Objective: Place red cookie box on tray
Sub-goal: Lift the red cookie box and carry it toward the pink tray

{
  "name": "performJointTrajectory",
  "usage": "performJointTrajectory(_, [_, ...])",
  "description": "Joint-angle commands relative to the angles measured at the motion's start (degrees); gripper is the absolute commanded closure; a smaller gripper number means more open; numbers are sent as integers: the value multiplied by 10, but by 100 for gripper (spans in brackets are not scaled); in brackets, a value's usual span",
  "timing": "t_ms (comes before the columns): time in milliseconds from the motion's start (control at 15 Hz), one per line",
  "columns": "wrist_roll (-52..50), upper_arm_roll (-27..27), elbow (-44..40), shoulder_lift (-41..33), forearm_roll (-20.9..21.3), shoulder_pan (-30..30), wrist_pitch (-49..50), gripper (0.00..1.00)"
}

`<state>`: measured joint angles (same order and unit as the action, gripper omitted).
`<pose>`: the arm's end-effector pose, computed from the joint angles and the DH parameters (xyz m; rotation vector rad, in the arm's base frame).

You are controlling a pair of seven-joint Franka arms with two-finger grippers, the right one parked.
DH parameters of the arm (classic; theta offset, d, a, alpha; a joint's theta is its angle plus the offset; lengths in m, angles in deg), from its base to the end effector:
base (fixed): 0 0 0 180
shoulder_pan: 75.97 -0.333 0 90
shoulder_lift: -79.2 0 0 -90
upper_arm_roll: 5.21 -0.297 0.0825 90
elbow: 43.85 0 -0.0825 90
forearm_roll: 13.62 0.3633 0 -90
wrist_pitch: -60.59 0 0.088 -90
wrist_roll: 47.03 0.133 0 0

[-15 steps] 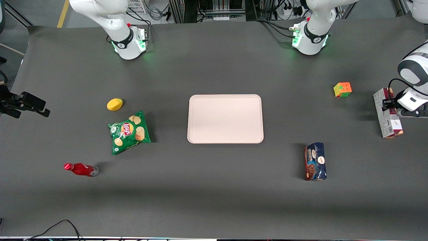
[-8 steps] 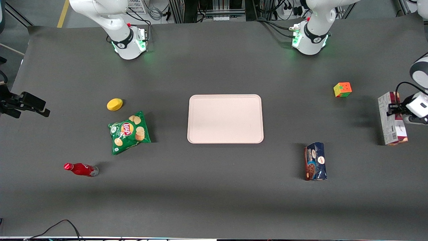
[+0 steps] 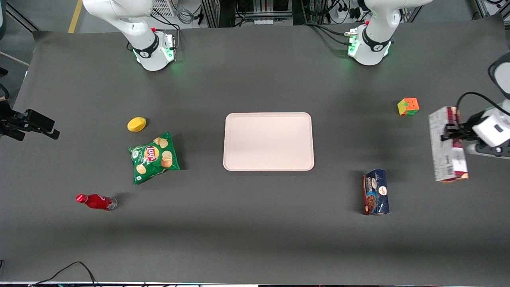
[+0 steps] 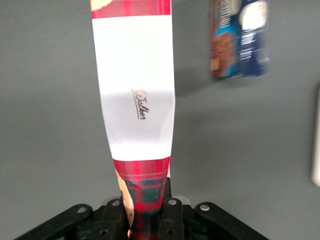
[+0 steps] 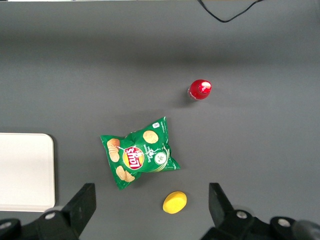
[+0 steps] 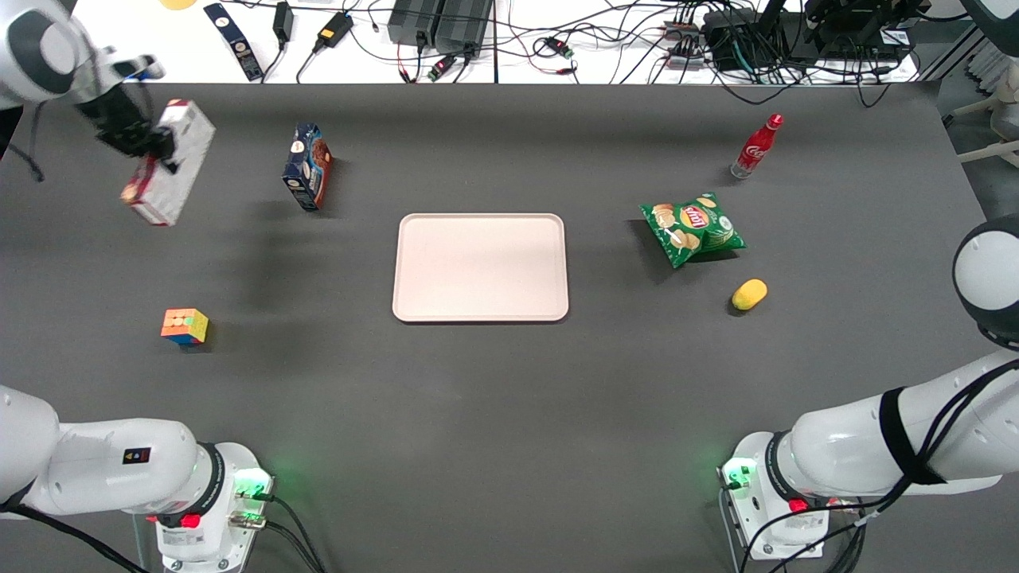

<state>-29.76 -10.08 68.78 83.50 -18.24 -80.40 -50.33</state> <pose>0.5337 0.0793 0.3909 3.0449 -0.1619 -0.1316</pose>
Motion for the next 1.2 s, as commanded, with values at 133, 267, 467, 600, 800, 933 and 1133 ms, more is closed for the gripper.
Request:
performJointTrajectory(133, [-307,153,-17,-31,-6,28,35,85])
performJointTrajectory(267, [-383,212,-18,-26,-6,29,13,85])
performJointTrajectory(467, [-435,269,-17,-1,-4,36,-31,84])
performJointTrajectory(600, [-448,275,-15,32,-2,66,-60,84])
performJointTrajectory(800, [-477,275,-13,83,7,112,-102,84])
performJointTrajectory(933, [-513,275,-14,125,41,137,-139,82])
performJointTrajectory(1133, [-542,272,-14,169,83,159,-180,82])
